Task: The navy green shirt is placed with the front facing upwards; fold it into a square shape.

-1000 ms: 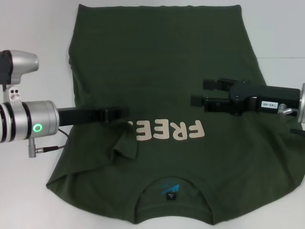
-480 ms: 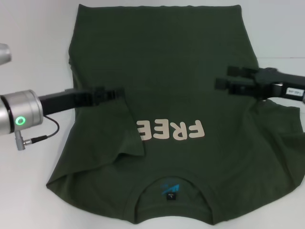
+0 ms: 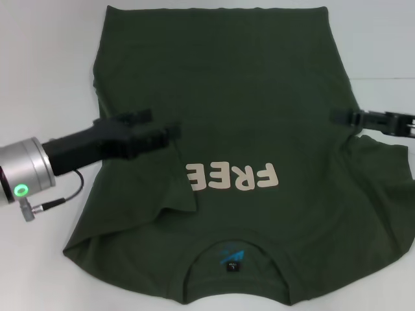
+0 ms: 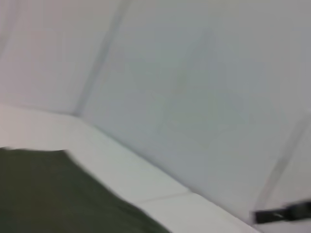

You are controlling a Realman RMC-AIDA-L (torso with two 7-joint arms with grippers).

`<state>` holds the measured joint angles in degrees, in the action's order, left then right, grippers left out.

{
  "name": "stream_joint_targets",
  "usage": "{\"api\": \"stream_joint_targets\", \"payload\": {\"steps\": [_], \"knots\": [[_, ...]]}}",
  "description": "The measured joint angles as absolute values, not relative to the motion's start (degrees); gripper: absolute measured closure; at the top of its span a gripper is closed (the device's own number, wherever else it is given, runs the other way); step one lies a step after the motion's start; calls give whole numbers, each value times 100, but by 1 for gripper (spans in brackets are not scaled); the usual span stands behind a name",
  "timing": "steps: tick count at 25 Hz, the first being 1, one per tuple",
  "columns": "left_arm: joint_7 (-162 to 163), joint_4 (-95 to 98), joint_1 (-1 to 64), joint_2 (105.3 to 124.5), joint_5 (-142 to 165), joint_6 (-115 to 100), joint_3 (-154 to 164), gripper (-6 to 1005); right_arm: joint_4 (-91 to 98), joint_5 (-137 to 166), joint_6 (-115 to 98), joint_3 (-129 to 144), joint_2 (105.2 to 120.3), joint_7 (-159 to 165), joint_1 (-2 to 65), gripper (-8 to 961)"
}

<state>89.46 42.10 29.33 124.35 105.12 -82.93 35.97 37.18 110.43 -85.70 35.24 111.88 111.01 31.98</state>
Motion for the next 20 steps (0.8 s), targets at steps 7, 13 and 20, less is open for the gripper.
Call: {"api": "stream_joint_targets", "payload": {"steps": [7,13,20], "knots": [[7898,4147,2935,12407,10936,-8981,3825,52,3718,11412,-8536,3507,11062,12037,2950,42],[7814,4193,2970,12411,11411,-9023,4146,53,3728,11543,-8453,3428,10840,12779,2713,41],[7708,4186,2955,12421,11539,-9033,4193,53,3794,12121,-8321,3271,10665,13431,2587,42]]}}
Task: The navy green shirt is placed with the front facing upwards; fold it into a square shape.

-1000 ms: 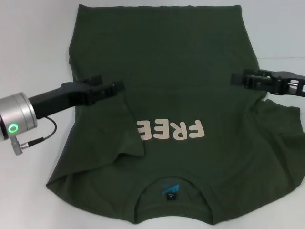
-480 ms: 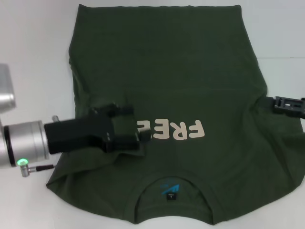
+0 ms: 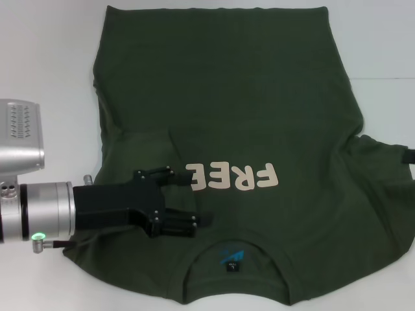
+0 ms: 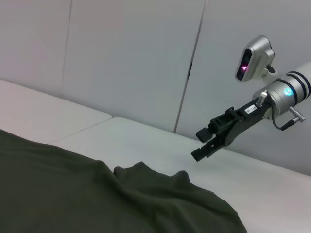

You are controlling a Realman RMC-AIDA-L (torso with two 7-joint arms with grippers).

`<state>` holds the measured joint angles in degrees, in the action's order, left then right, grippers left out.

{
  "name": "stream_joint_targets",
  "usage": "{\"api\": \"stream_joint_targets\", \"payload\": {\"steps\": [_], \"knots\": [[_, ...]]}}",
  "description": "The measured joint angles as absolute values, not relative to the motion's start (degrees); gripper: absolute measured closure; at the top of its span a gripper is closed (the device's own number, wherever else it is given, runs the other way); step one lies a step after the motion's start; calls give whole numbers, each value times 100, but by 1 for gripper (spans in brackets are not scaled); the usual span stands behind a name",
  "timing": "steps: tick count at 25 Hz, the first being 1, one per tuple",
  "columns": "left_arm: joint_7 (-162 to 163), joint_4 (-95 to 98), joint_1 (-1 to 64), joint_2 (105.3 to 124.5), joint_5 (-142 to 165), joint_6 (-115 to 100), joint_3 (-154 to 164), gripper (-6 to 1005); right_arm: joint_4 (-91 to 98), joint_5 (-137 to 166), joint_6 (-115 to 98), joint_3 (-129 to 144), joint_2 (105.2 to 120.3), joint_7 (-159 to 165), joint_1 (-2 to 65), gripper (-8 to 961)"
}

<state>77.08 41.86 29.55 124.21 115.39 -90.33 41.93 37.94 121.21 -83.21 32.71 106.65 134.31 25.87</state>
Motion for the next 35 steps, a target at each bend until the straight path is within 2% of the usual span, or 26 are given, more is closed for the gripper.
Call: {"api": "stream_joint_targets", "payload": {"steps": [7,12,28,35], "knots": [[7704,4160,2957,12419,11571,-9036,4201,53,3827,12540,-8270,2962,10651,13573,2541,43],[7702,4157,2956,12419,11575,-9033,4201,54,3826,12560,-8037,2955,10716,13550,2460,44],[7698,4148,2952,12410,11575,-8997,4201,55,3603,12568,-6977,3032,11143,13200,2538,47],[7698,4148,2945,12410,11575,-8986,4201,55,3439,12568,-6769,3033,11185,13152,2614,207]]}}
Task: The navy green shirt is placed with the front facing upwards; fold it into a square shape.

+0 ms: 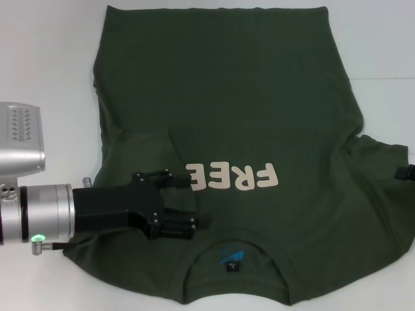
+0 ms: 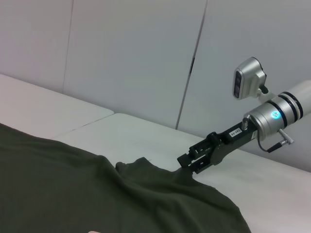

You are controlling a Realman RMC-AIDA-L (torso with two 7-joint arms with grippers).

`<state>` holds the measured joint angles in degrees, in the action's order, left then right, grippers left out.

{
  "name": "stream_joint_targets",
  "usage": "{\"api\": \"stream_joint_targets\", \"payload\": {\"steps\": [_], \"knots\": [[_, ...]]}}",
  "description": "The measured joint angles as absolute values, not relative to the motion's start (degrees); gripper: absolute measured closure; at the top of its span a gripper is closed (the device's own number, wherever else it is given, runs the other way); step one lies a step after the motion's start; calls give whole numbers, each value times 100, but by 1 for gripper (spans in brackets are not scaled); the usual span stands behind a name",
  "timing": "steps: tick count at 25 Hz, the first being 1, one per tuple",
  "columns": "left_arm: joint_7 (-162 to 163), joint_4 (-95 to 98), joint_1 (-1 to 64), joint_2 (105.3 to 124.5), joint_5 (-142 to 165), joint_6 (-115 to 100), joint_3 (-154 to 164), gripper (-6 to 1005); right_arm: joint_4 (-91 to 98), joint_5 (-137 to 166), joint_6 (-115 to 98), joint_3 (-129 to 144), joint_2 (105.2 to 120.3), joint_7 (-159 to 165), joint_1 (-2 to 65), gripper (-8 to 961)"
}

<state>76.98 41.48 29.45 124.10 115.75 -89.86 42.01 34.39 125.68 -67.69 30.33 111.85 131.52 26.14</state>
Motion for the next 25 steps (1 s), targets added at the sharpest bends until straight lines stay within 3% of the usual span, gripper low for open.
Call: {"api": "stream_joint_targets", "payload": {"steps": [6,23,25], "knots": [[7698,4148,2944,12404,11575,-8972,4191,56,3363,12555,-6765,3083,11211,13067,2660,278],[7699,4149,2954,12401,11575,-8957,4148,57,3346,12508,-6697,2472,11255,12990,2647,946],[7699,4148,2958,12401,11575,-8952,4148,57,3347,12507,-6699,2335,11256,12945,2650,946]]}}
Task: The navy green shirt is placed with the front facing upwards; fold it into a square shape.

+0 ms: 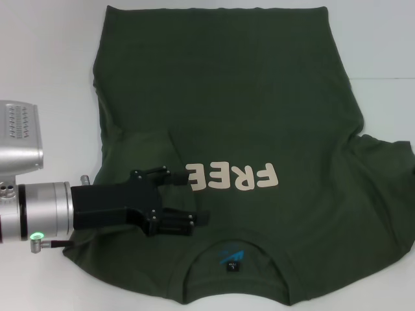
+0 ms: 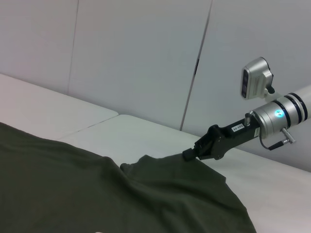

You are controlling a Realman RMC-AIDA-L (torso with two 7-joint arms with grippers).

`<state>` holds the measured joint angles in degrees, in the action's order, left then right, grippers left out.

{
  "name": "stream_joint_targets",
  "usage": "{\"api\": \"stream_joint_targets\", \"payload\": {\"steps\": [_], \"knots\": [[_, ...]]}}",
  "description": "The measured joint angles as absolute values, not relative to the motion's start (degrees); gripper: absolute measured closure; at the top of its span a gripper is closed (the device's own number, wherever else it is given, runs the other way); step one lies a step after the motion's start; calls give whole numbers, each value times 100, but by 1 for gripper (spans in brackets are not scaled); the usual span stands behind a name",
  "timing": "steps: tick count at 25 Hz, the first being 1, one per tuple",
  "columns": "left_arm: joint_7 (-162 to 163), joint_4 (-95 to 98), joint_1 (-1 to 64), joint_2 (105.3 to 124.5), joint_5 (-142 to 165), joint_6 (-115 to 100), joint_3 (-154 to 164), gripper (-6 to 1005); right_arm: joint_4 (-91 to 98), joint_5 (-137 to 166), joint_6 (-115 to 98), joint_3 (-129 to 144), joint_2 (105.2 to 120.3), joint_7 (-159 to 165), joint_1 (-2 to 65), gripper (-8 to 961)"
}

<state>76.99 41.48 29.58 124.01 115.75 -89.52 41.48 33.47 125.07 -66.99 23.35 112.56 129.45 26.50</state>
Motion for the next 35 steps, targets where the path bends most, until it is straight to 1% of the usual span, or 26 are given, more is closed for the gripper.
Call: {"api": "stream_joint_targets", "payload": {"steps": [8,21,30,35], "knots": [[7699,4148,2970,12401,11575,-8871,4157,57,3346,12111,-6313,2206,11233,12742,2698,944],[7699,4139,2930,12412,11521,-8867,4136,58,3328,11911,-5718,2285,11287,12035,3069,946],[7736,4062,2926,12410,11521,-8863,4006,59,3366,11917,-6330,2440,11282,11969,3119,944],[7778,4060,2926,12409,11521,-8883,3902,59,3503,11908,-7253,2400,11205,12130,3091,945]]}}
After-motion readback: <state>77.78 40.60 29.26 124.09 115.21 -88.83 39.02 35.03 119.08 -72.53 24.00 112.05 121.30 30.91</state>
